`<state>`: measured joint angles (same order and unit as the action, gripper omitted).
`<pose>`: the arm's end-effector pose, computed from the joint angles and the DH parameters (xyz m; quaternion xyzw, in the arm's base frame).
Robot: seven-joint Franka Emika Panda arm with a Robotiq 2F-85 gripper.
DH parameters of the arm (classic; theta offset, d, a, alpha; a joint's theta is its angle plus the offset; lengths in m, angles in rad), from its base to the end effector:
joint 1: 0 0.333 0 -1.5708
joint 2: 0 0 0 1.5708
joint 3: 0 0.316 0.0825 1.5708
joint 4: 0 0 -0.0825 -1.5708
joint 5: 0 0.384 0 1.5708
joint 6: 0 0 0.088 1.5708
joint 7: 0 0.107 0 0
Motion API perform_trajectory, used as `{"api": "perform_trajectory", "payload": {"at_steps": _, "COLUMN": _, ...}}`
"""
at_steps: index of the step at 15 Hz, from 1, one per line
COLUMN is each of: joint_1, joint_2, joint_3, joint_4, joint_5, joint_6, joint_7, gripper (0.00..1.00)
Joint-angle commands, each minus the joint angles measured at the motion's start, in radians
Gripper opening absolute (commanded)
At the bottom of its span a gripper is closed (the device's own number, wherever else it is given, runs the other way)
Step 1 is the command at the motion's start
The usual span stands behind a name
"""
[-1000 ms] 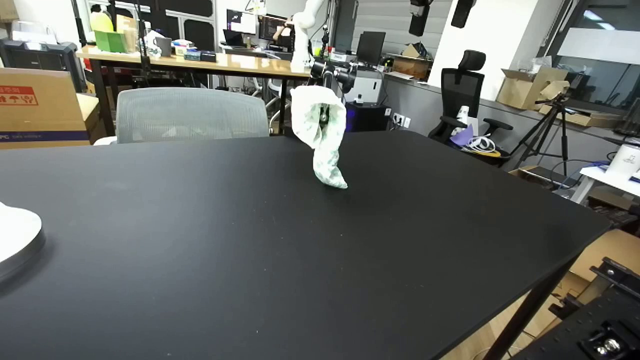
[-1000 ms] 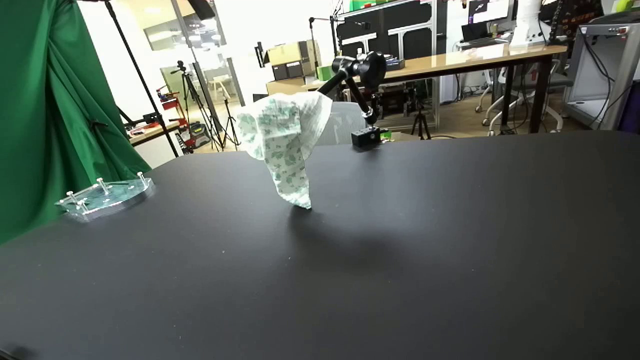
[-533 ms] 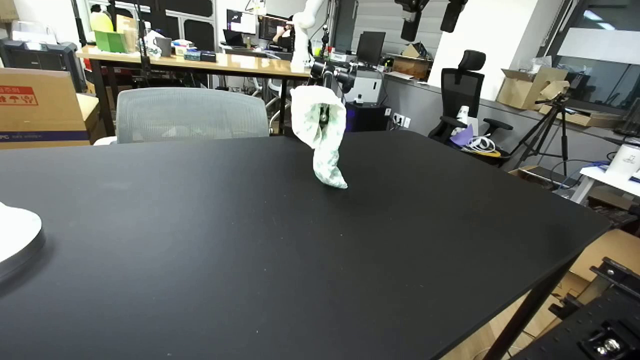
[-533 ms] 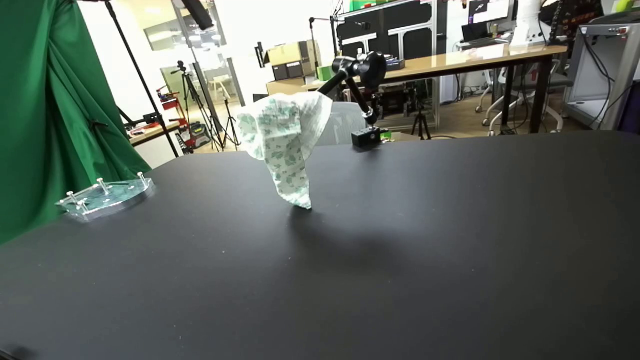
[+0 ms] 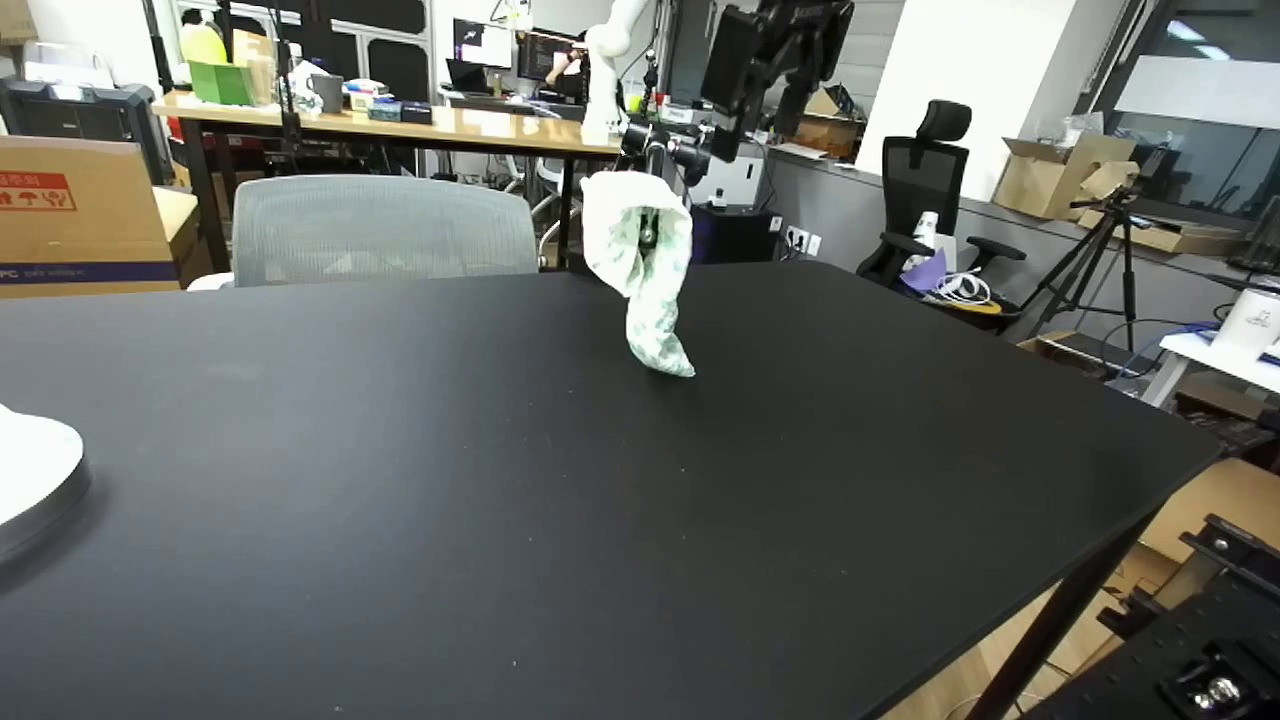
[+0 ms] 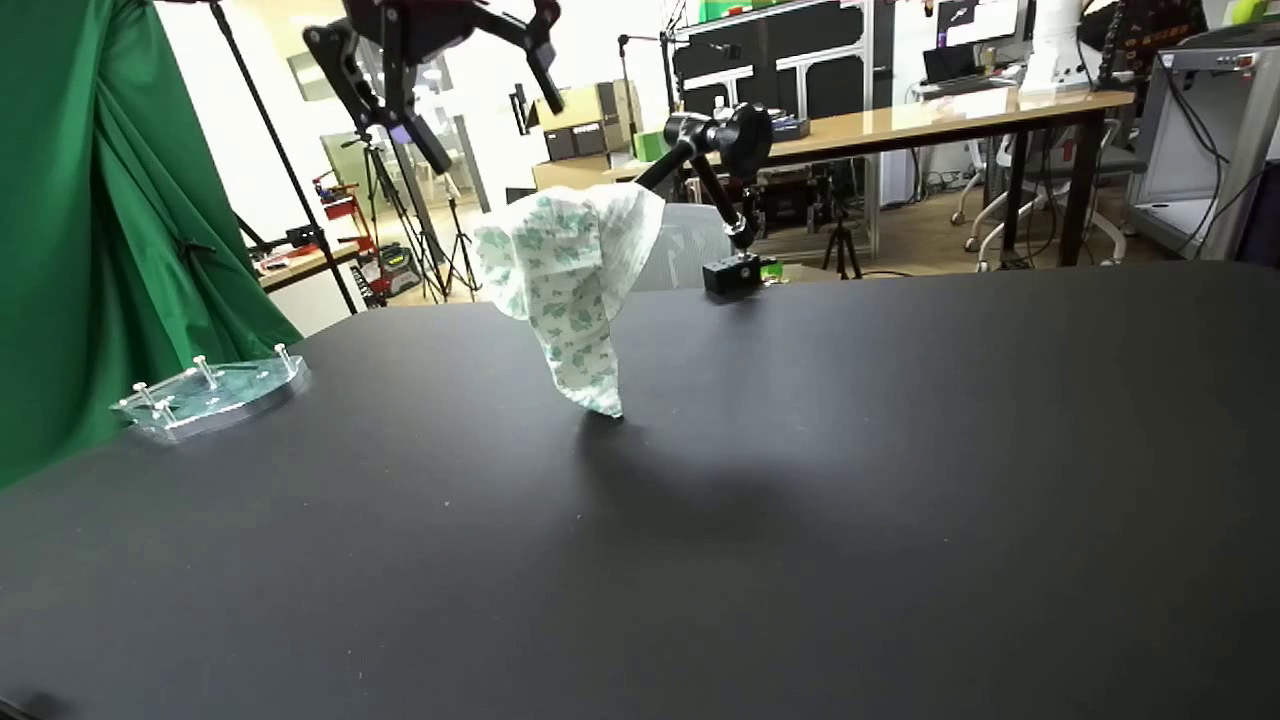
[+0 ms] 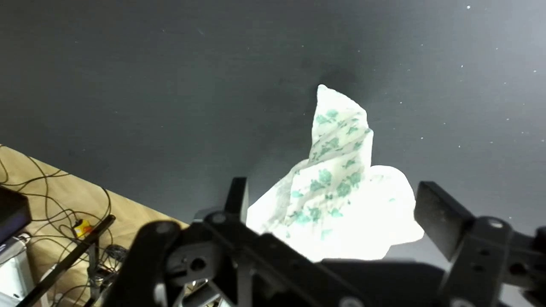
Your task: Take the cloth off the stand and put it on the table
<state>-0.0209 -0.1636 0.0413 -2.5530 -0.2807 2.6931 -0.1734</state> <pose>0.4673 0.0186 0.3574 0.9628 0.2098 0.1426 0.0935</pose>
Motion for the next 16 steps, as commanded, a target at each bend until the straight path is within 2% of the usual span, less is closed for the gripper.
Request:
{"api": "perform_trajectory", "payload": {"at_steps": 1, "joint_1": 0.011, "joint_2": 0.105, "joint_3": -0.011, "joint_4": 0.037, "joint_5": -0.001, "joint_6": 0.073, "joint_7": -0.023, "gripper": 1.00}}
{"api": "perform_trajectory", "payload": {"at_steps": 10, "joint_1": 0.029, "joint_2": 0.231, "joint_3": -0.006, "joint_4": 0.070, "joint_5": 0.010, "joint_6": 0.221, "joint_7": -0.026, "gripper": 1.00}}
{"api": "perform_trajectory", "payload": {"at_steps": 11, "joint_1": 0.031, "joint_2": 0.237, "joint_3": -0.006, "joint_4": 0.072, "joint_5": 0.012, "joint_6": 0.230, "joint_7": -0.023, "gripper": 0.75}}
{"api": "perform_trajectory", "payload": {"at_steps": 12, "joint_1": 0.032, "joint_2": 0.242, "joint_3": -0.006, "joint_4": 0.074, "joint_5": 0.013, "joint_6": 0.238, "joint_7": -0.023, "gripper": 0.73}}
{"api": "perform_trajectory", "payload": {"at_steps": 16, "joint_1": 0.034, "joint_2": 0.247, "joint_3": -0.005, "joint_4": 0.072, "joint_5": 0.021, "joint_6": 0.252, "joint_7": -0.027, "gripper": 0.45}}
